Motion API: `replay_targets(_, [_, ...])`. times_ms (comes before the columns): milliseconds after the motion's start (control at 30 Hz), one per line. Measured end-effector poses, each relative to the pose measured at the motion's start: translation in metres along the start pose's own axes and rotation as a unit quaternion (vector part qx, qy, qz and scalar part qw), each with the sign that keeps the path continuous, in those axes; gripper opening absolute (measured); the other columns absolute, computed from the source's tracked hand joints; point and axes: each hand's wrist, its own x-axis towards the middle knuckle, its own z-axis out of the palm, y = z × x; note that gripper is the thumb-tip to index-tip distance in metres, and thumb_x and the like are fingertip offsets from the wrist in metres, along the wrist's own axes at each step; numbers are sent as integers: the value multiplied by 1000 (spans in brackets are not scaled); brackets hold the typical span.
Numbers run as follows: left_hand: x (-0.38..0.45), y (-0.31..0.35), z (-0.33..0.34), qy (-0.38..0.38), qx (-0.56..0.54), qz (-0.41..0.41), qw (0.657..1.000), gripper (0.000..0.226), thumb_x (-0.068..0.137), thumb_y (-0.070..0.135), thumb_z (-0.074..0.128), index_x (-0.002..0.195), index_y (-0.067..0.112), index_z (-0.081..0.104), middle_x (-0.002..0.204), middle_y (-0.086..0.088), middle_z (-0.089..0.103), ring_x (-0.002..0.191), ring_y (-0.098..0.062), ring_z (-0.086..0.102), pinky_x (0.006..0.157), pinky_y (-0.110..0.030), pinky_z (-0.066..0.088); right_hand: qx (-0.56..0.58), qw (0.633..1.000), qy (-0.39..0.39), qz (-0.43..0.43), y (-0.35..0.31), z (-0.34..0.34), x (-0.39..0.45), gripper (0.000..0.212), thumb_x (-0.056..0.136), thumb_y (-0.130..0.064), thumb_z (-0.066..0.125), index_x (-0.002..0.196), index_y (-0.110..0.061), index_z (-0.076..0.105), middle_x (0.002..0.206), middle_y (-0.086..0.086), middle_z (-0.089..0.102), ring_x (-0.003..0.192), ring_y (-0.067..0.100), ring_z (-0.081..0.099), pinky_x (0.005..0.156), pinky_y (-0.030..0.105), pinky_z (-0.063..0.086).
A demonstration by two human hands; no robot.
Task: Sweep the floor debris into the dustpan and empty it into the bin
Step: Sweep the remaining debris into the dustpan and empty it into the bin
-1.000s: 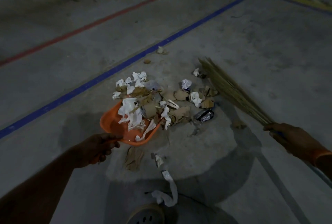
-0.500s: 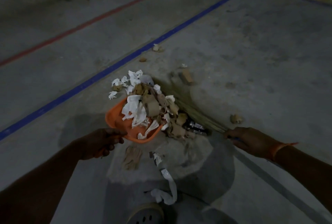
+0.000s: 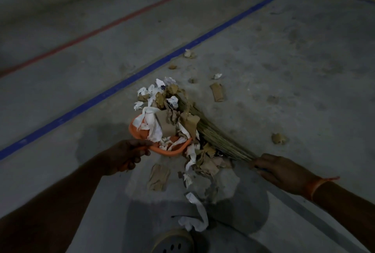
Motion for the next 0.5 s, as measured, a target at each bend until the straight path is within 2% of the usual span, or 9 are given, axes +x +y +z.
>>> replay_targets(133, [-25, 20, -14, 16, -4, 10, 1000, 35, 100, 1, 55, 126, 20, 68, 105, -10, 67, 62, -12, 50, 45, -20, 40, -8, 1000, 10, -12, -24, -33, 7, 38, 98, -48, 29, 127, -37, 52, 104, -4, 55, 88, 11, 59, 75, 20, 43])
replay_targets(233, [-61, 43, -24, 27, -24, 24, 999, 34, 101, 2, 54, 126, 22, 68, 106, -9, 68, 65, -12, 53, 46, -21, 41, -4, 1000, 22, -16, -58, -77, 8, 32, 98, -41, 39, 127, -36, 54, 102, -5, 55, 83, 11, 59, 69, 20, 42])
replay_targets(333, [-108, 69, -45, 31, -47, 34, 998, 36, 100, -1, 56, 126, 22, 68, 105, -5, 69, 66, -11, 54, 45, -20, 41, -9, 1000, 11, -21, -96, -131, 11, 30, 98, -45, 37, 127, -44, 48, 99, -10, 53, 76, 8, 57, 68, 24, 44])
replay_targets(400, [-143, 88, -64, 35, -48, 35, 998, 37, 99, -1, 57, 124, 23, 70, 103, -4, 70, 65, -11, 53, 44, -21, 39, -29, 999, 5, -21, -121, -168, 17, 30, 99, -52, 28, 123, -49, 47, 97, -14, 52, 73, 6, 55, 70, 28, 46])
replay_targets(500, [-197, 117, -100, 54, -34, 21, 998, 30, 102, 3, 54, 121, 20, 70, 87, 1, 71, 57, -8, 52, 41, -19, 37, -19, 999, -11, -45, -167, -226, 39, 48, 96, -57, 23, 121, -37, 58, 99, -7, 59, 77, 10, 62, 69, 18, 42])
